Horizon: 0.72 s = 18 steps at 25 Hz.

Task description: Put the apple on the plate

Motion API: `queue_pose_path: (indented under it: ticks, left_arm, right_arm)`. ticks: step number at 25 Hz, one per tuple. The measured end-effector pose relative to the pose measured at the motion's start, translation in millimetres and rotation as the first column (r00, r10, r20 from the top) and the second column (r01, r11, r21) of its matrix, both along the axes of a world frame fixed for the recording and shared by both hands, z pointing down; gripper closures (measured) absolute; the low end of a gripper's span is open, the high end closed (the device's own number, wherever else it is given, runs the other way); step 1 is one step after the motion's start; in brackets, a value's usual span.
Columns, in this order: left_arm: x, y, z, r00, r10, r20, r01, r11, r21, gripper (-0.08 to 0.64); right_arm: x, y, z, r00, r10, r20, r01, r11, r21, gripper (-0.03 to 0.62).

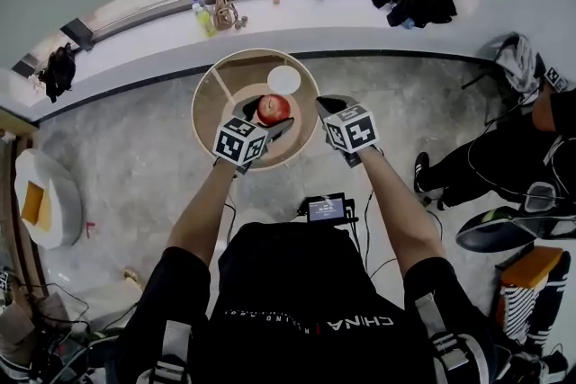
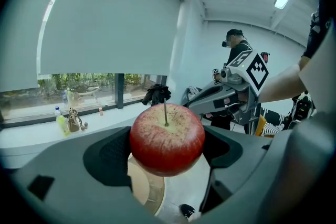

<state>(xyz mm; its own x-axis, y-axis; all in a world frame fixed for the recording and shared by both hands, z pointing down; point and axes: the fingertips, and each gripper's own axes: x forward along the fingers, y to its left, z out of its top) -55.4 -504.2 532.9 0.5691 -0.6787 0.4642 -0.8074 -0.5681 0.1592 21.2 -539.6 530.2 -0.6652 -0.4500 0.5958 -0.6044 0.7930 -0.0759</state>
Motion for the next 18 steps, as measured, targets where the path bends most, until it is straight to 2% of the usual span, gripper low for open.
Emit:
queue_pose_path:
  ticks: [6,11,18]
  left_arm:
    - [-35,-30,12,1.000,0.018,0.015,-0.018,1.000,-0.023,0.172]
    - [-59,-51,19,0.997,0.068,0.046,-0.066,0.997,-0.044,0.172]
    - [-45,-76,31,0.993,0.107,0.043,-0.104,0.993,-0.064,0.173]
  right_arm:
    - [-34,-28,9,0.999,0.050,0.000,-0.050,0.999,-0.003,0.560]
    - [-57,-38,11,0.998,0.063,0.009,-0.063,0.998,-0.024,0.560]
    - [-39,-62,24,0.996,0.094,-0.004,-0.094,0.994,-0.048,0.560]
